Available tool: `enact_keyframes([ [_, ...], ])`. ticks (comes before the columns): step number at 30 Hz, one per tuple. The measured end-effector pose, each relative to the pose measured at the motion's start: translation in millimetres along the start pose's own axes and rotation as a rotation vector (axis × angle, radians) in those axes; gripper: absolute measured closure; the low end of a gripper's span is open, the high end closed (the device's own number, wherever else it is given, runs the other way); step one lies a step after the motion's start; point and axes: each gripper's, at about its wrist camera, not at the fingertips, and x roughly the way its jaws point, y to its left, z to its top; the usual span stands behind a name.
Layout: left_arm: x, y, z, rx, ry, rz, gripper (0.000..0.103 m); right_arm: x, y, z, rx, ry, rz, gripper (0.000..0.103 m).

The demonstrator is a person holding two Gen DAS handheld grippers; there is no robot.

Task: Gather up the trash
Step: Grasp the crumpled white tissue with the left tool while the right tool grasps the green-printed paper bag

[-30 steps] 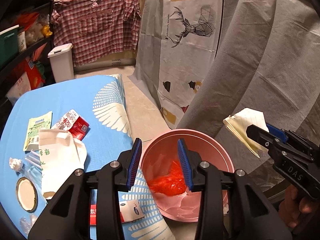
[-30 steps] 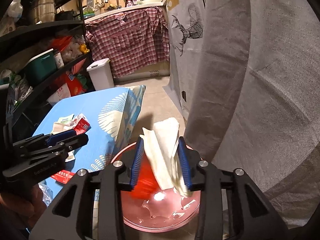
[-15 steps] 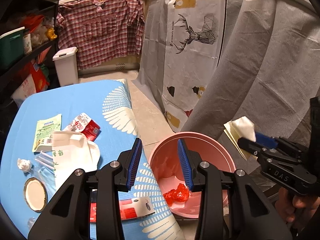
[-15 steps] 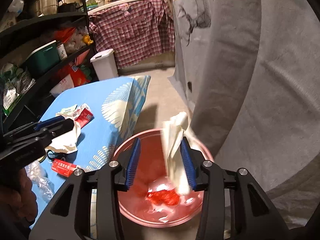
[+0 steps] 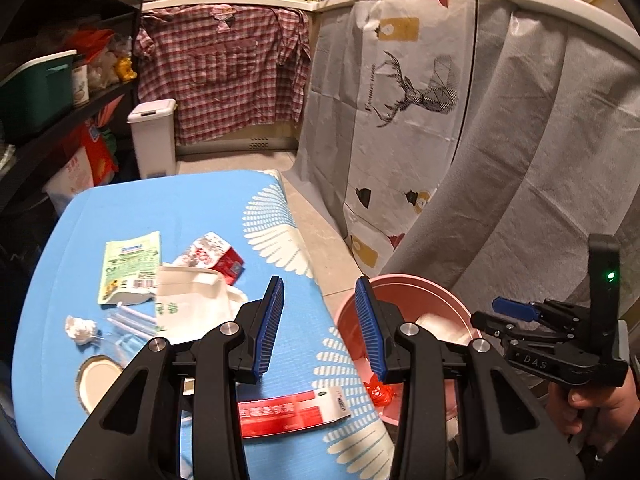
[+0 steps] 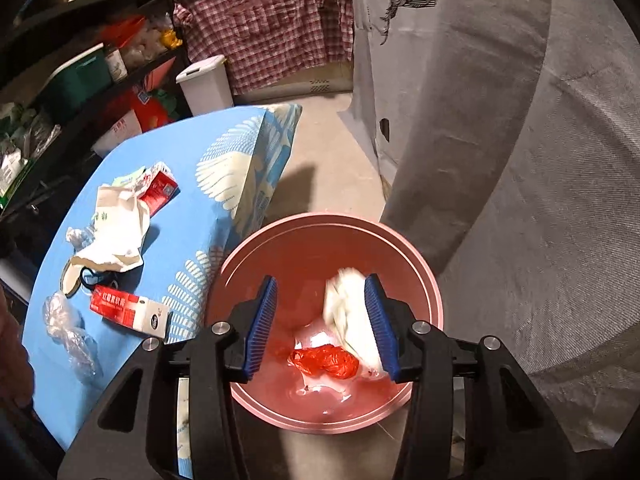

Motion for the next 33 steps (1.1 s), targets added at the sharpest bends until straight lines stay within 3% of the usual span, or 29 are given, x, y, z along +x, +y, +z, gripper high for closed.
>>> enact_keyframes([
  [11,-39.4,36.4,4.5,-0.047,-0.052,0.025,0.065,-32.0,22.1,-1.0,-0.071,-0.120,-0.013,0.057],
  [18,-70.0,80.4,5.0,-0.101,-0.084,0.085,0.065,-54.5,50.9,-3.7,-0.129,-0.210,0.026,0.058],
  [21,-79.9,101.1,5.6,-0.131,-0.090,0.120,0.065,-55.3,65.6,-4.7,-0.160,-0.224,0.043,0.063],
  [26,-94.3,136.0,4.7,-0.186,-0.102,0.174,0.067,-54.8,87.1,-3.4,-0.191,-0.242,0.092,0.081],
  [33,-100.7,173.4,-0.1,-0.226,-0.095,0.233,0.069,-41.9,122.0,0.4,-0.238,-0.249,0.183,0.082],
])
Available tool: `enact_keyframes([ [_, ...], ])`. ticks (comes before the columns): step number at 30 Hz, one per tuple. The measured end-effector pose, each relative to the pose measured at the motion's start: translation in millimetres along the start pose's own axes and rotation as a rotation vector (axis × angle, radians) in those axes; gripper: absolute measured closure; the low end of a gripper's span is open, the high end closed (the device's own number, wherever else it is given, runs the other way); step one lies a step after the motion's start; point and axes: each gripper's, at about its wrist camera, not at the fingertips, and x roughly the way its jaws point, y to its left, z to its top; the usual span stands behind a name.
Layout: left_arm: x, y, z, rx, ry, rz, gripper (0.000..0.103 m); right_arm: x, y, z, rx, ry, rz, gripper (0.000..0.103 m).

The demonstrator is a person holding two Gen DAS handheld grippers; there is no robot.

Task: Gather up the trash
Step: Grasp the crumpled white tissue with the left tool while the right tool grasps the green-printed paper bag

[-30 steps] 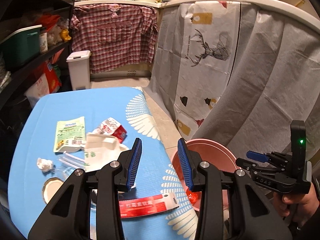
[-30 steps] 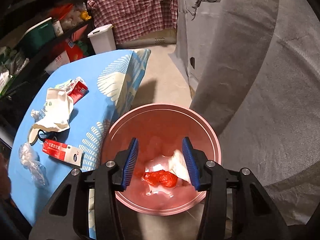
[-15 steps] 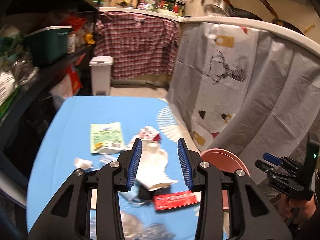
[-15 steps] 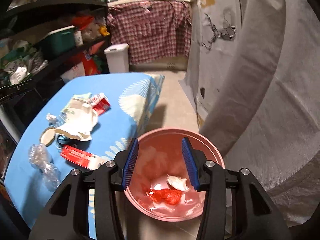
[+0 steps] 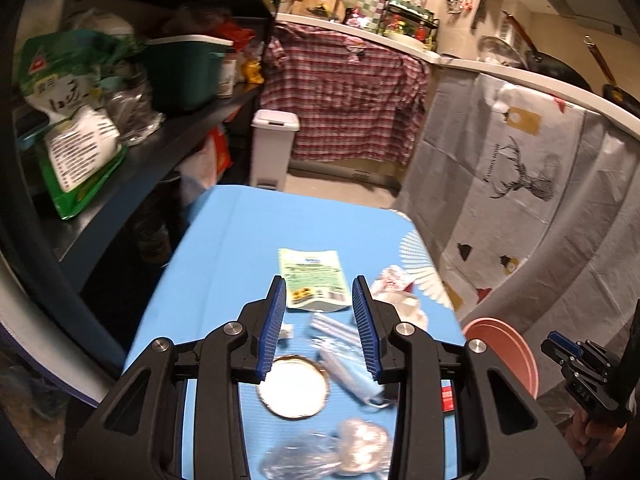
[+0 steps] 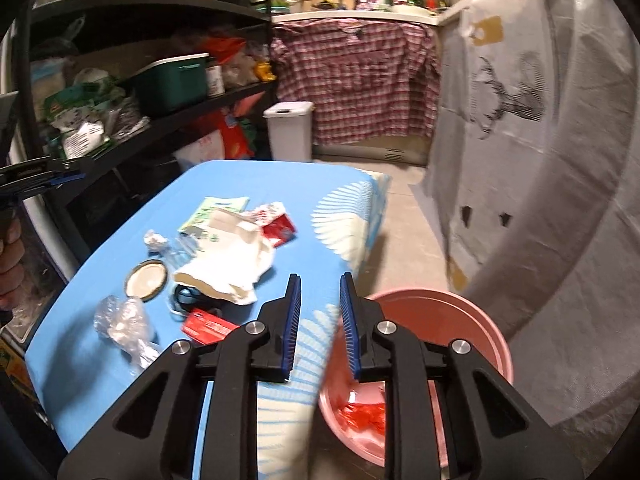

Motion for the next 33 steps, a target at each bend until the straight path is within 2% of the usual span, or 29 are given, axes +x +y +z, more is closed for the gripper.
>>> enact_keyframes([
  [7,16.2,17.4,-1.8,0.027,0.033,0.038,0.073,23.8,37.4,-2.5,-0.078,0.018,0.096,0.082],
  [14,33.8,23.8,-5.7,0.044,0.069,0.031,0.076,55.1,64.2,-6.7,-0.150,0.069,0.168,0.082],
  [22,67.4,34.7,-21.2,0.001,0.165,0.013,0.076,84.3,86.2,-12.5,-0.249,0.113,0.176,0.081],
  [33,118.9,51.2,-39.7,-0.027,0.269,0.020,0.076,97.7,86.9,-7.5,-0.250,0.121,0.191,0.082],
])
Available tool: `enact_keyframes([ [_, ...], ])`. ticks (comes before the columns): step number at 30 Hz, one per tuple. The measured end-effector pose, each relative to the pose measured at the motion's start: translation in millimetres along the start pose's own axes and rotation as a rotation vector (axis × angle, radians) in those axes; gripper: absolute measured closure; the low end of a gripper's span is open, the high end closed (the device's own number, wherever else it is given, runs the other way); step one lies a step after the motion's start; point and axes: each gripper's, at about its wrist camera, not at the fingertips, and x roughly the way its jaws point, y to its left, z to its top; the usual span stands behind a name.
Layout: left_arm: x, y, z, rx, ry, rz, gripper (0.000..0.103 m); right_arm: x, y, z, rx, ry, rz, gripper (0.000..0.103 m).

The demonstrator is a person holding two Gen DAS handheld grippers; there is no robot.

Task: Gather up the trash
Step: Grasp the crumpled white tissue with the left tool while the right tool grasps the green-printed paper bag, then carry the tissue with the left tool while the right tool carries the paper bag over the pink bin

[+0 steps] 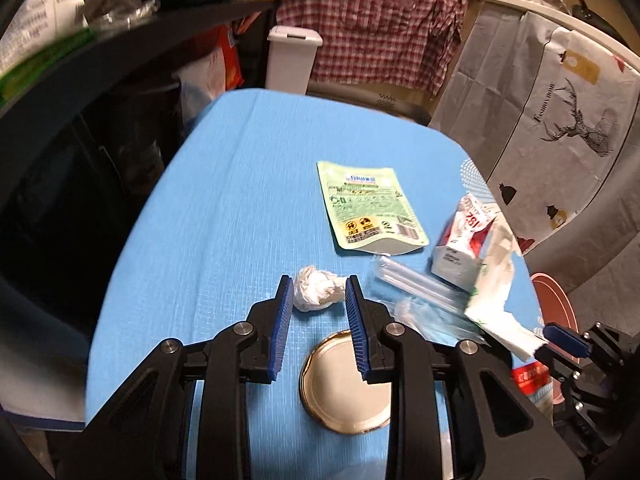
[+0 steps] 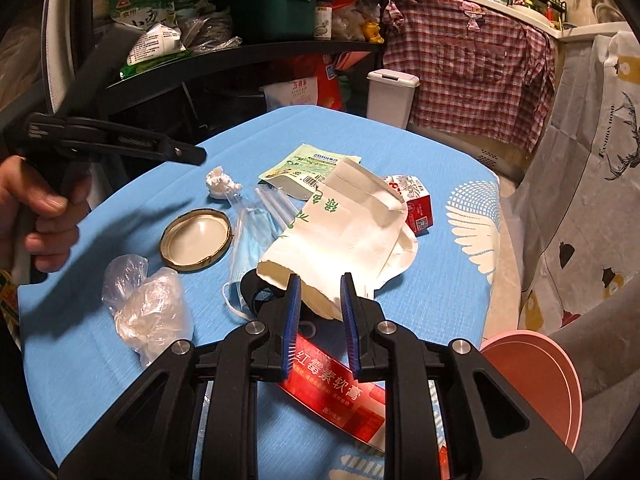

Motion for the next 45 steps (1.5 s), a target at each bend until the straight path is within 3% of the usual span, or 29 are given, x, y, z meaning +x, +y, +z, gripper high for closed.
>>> enact_keyframes([
  [7,20.5,-3.5,2.8,0.008,0.034,0.011,0.074,2.1,-4.4,-2.4,0.000,0.007,0.021,0.097],
  [10,28.4,-4.9,2.6,0.010,0.059,0.028,0.063,0.1,-7.5,-3.1,0.007,-0.002,0.021,0.098],
  [16,39.3,-2.5,0.7,0.001,0.090,0.037,0.062,-1.6,-12.9,-2.8,0.025,-0.009,0.018,0.100],
  [17,39.8,-2.6,0.3,-0.002,0.095,0.032,0.064,-2.1,-13.5,-2.8,0.027,-0.010,0.018,0.100],
  [21,36.4,-6.1,0.7,0.009,0.090,0.028,0.089,-4.5,-17.7,-3.9,0.034,-0.019,0.013,0.101],
  [30,15.5,-22.0,3.8,0.067,0.030,0.049,0.092,-14.7,-21.8,-4.1,0.049,-0.042,0.006,0.102],
  [45,-47.5,-48.8,2.0,0.061,-0.116,0.038,0.092,-55.1,-29.6,-2.3,0.090,-0.123,-0.031,0.102],
])
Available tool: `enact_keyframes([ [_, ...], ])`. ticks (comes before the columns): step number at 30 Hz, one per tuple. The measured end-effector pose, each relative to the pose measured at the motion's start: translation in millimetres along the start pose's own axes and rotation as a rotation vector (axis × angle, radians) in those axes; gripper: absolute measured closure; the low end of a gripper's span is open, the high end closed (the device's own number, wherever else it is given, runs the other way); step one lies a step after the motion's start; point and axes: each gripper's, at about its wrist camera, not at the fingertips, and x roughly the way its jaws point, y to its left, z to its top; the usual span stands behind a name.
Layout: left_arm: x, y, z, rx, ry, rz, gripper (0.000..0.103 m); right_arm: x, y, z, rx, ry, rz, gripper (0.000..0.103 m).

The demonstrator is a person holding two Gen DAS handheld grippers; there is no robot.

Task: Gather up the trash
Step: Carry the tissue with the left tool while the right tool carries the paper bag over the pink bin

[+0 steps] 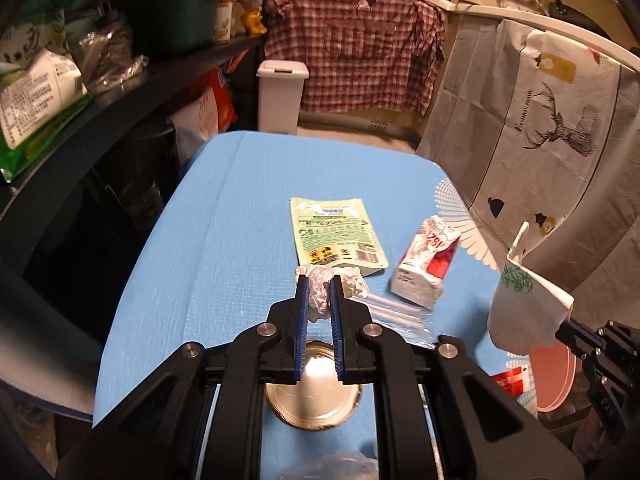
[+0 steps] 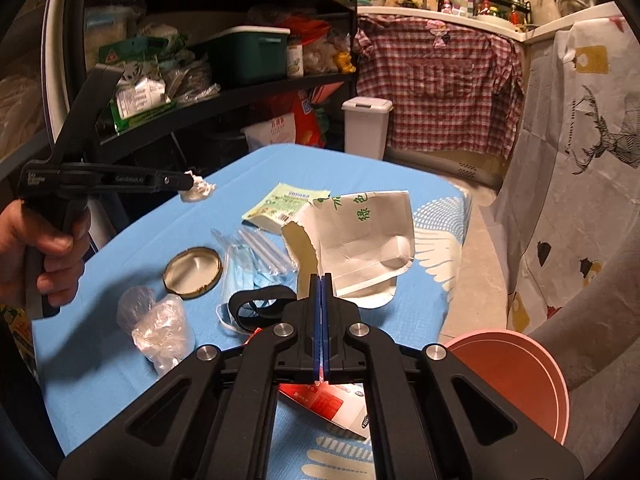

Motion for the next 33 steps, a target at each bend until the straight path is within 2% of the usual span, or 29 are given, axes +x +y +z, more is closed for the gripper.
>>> enact_keyframes([
  [14,-41.6,-29.7,-6.1,0.023,-0.070,-0.029,0.092,-40.3,-12.6,5.3,0.060,-0.074,-0.040,0.102],
  [33,-52.9,-70.9,-6.2,0.079,-0.102,-0.098,0.092,-87.3,-39.1,14.1,0.134,-0.118,-0.113,0.102],
])
